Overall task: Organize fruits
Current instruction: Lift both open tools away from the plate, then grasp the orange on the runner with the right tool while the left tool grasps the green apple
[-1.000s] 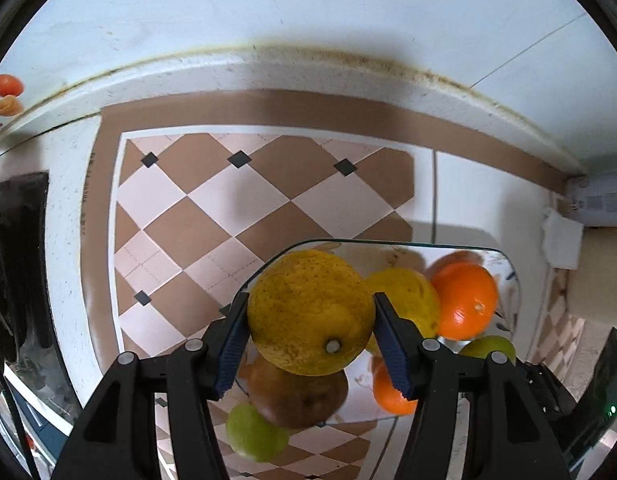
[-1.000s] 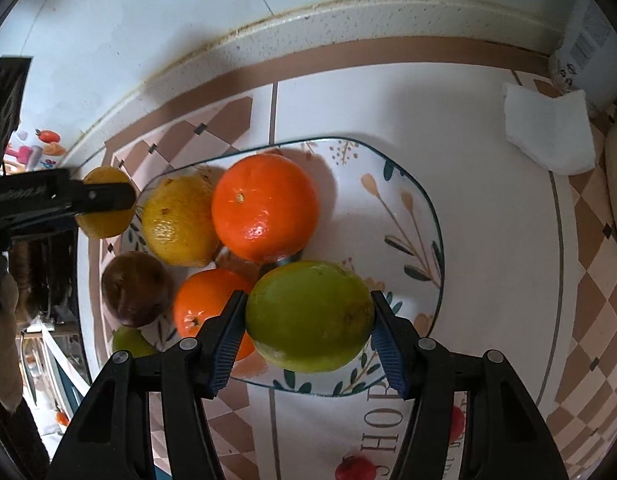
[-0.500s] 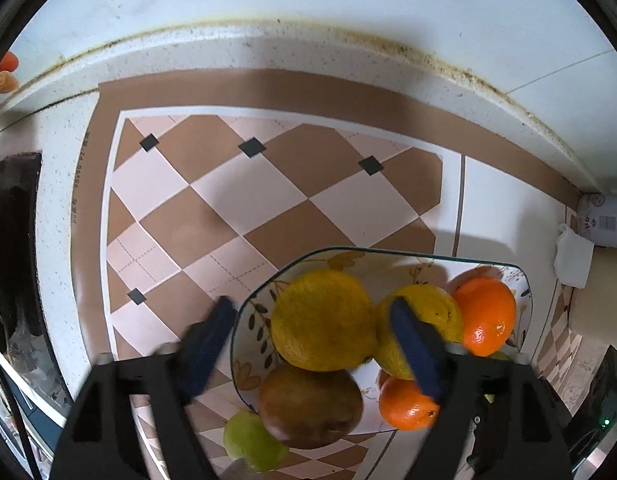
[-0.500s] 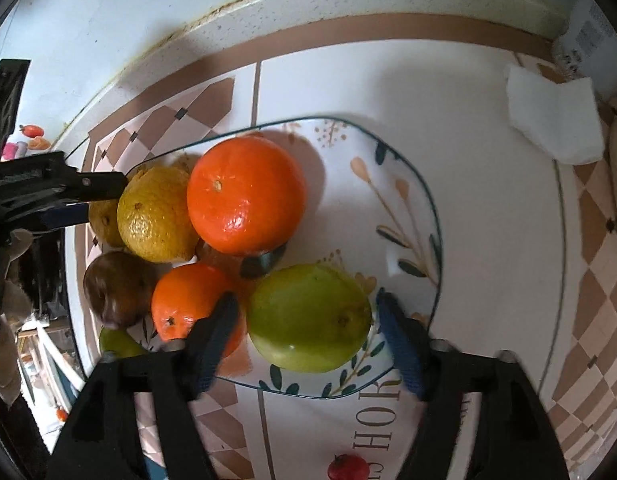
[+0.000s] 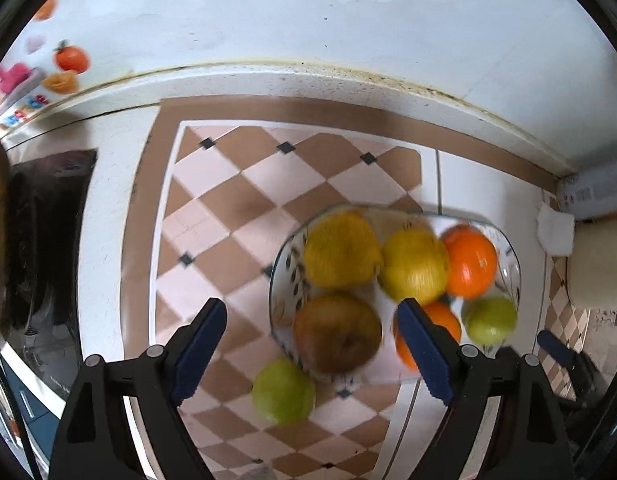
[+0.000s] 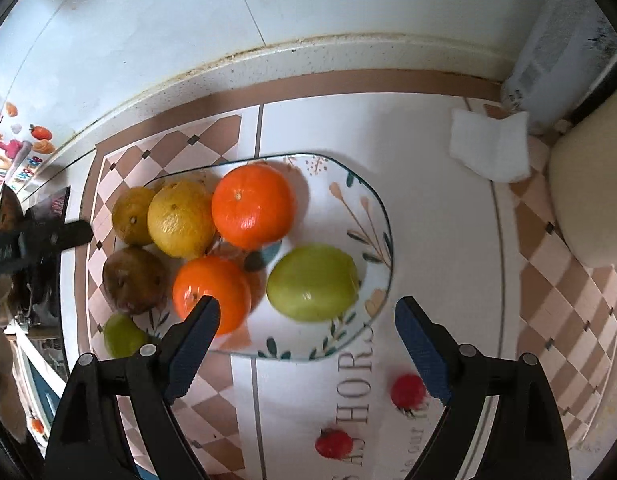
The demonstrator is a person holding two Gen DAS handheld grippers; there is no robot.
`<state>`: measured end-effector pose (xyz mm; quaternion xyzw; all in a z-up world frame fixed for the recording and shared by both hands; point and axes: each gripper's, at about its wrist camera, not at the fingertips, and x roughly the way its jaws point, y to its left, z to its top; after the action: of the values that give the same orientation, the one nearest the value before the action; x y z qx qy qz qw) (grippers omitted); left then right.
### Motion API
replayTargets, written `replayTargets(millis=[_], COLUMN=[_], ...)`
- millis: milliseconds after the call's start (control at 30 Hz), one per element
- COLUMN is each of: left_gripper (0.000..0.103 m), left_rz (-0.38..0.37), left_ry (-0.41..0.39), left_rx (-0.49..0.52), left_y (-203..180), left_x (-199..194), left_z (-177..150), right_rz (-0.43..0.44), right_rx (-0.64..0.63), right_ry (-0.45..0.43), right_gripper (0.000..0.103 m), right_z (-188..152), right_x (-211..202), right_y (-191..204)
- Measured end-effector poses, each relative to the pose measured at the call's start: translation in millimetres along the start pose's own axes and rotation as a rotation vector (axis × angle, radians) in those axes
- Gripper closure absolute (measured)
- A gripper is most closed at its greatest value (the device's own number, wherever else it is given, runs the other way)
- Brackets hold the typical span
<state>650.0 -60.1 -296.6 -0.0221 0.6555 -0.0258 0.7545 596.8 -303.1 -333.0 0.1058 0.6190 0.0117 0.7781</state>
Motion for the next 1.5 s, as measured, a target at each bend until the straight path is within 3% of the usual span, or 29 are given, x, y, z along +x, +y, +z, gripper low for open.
replayTargets(millis=[333,800,1167,1500], left_gripper=[0.016,0.016,0.016,0.016], left_rz=[0.053,0.008,0.011,0.021], left_ry=[-0.182,-0.334,-0.412,-0.429], left_rx=[0.062,0.122,0.127,0.129], left_y=[-21,-28,-35,-39], left_x=[-50,-125,-161,-164], left_z=[-67,-148,-179,-184], right_rz=[-0.010,-0.015,-0.015,0.015], right_rx=[-0.024,-0.043,-0.062,-0.007], right_ry=[-0.087,-0.266,-0.377,-0.369], right_gripper=[0.012,0.012,0.012,0.012], right_z=[-47,-111,-151,-162], right_x=[-51,-144,-198,-200], right_y=[10,22,42,35])
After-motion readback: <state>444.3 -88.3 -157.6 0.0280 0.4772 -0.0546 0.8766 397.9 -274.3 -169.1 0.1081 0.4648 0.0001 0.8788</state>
